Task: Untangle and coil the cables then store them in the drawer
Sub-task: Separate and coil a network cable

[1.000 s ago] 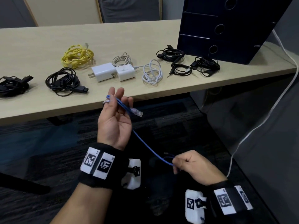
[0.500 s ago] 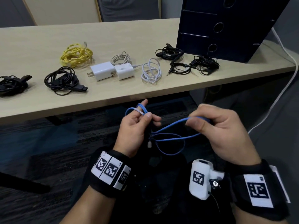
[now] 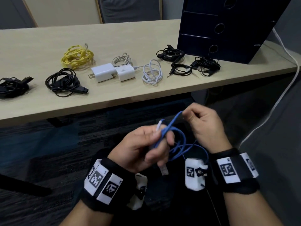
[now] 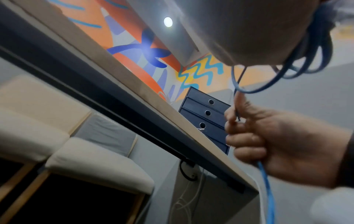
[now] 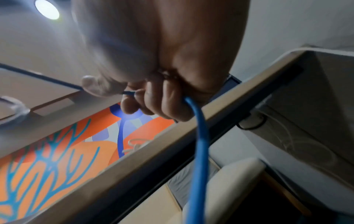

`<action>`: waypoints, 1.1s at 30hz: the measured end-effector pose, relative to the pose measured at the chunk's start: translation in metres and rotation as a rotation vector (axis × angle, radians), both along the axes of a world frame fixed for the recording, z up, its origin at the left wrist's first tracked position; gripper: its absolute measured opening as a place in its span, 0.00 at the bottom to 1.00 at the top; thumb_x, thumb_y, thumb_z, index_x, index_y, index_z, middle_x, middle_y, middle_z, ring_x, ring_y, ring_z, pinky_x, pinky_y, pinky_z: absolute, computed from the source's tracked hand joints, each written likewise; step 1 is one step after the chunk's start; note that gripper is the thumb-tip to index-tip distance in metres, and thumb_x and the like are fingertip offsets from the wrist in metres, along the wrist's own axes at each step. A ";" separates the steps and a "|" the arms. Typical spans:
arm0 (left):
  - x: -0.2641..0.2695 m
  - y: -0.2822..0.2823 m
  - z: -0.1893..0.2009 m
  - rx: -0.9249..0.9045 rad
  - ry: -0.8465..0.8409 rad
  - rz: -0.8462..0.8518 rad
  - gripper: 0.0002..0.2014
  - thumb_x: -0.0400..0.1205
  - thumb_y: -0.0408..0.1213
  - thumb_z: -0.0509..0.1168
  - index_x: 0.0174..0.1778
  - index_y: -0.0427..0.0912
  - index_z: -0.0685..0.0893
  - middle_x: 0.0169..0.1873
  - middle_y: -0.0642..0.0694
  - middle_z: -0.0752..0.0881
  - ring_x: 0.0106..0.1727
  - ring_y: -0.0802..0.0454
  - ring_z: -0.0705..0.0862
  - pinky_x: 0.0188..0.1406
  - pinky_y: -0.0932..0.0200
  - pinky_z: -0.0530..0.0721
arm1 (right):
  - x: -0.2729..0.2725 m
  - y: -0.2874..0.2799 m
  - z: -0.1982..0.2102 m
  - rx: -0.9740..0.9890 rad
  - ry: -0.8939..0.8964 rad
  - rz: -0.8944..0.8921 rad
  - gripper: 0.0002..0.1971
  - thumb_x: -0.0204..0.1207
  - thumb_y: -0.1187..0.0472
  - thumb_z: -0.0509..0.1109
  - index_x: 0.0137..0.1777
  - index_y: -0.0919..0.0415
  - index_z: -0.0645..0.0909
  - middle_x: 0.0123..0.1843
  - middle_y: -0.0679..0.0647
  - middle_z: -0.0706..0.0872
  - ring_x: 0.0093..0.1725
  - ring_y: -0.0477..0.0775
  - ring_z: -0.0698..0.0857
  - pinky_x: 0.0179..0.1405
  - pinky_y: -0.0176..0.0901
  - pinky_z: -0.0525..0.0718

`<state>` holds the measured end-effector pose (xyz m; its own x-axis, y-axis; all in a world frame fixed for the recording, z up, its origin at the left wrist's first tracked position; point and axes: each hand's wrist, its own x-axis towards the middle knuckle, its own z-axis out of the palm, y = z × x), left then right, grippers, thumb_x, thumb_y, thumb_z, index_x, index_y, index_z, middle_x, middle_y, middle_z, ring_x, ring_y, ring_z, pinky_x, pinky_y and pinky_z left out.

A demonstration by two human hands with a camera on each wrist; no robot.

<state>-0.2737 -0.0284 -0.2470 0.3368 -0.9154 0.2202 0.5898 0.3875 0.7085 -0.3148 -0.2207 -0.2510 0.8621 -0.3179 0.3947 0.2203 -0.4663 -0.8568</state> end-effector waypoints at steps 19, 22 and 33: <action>0.039 0.000 -0.025 0.302 -0.345 0.820 0.29 0.85 0.27 0.56 0.80 0.49 0.55 0.54 0.50 0.90 0.54 0.52 0.89 0.57 0.60 0.83 | -0.068 0.034 -0.016 0.060 0.520 0.356 0.05 0.81 0.68 0.68 0.45 0.60 0.82 0.19 0.38 0.75 0.20 0.39 0.76 0.22 0.25 0.70; 0.037 -0.001 -0.033 0.510 -0.512 0.783 0.28 0.87 0.22 0.54 0.80 0.46 0.57 0.46 0.53 0.90 0.46 0.57 0.89 0.54 0.65 0.83 | -0.069 0.027 -0.003 0.083 0.334 0.264 0.08 0.79 0.70 0.70 0.41 0.58 0.83 0.19 0.36 0.76 0.20 0.36 0.75 0.23 0.22 0.69; -0.002 -0.003 -0.015 0.582 -0.538 0.224 0.11 0.87 0.35 0.55 0.47 0.37 0.82 0.25 0.47 0.82 0.22 0.58 0.74 0.21 0.66 0.73 | -0.026 -0.001 0.026 -0.099 -0.055 0.037 0.11 0.71 0.64 0.77 0.36 0.47 0.82 0.34 0.37 0.86 0.35 0.32 0.82 0.40 0.22 0.74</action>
